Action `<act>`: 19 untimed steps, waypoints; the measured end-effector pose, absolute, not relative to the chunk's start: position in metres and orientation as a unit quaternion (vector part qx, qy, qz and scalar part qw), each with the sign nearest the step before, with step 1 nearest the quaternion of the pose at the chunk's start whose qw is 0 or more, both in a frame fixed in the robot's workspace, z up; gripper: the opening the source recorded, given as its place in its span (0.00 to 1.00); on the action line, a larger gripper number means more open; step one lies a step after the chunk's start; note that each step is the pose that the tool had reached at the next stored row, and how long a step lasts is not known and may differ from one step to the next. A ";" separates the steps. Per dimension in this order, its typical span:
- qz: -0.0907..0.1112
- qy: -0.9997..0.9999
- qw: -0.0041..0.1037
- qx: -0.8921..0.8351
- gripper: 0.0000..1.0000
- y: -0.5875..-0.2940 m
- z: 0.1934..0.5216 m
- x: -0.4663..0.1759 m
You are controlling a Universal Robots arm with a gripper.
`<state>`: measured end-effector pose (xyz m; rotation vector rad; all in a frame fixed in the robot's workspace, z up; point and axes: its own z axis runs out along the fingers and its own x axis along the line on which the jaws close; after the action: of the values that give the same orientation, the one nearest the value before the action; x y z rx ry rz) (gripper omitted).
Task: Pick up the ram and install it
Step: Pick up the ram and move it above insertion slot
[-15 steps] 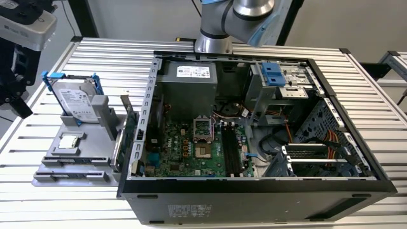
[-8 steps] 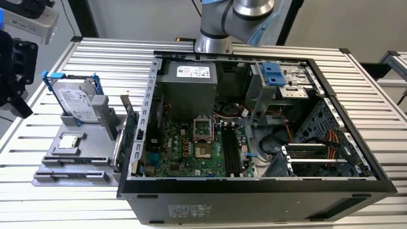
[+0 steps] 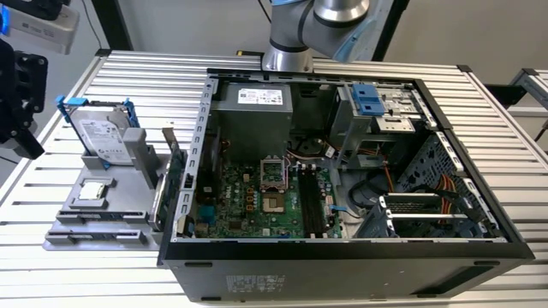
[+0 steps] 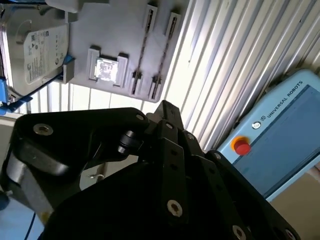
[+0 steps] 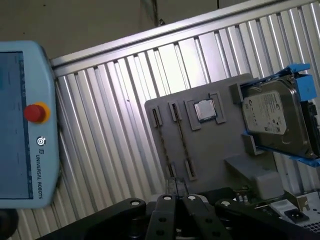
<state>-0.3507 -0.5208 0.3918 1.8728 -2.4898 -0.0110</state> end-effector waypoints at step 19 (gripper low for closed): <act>0.002 -0.734 0.017 0.678 0.00 -0.519 0.392 -0.351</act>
<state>-0.3507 -0.5195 0.3917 2.1093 -2.2834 0.0066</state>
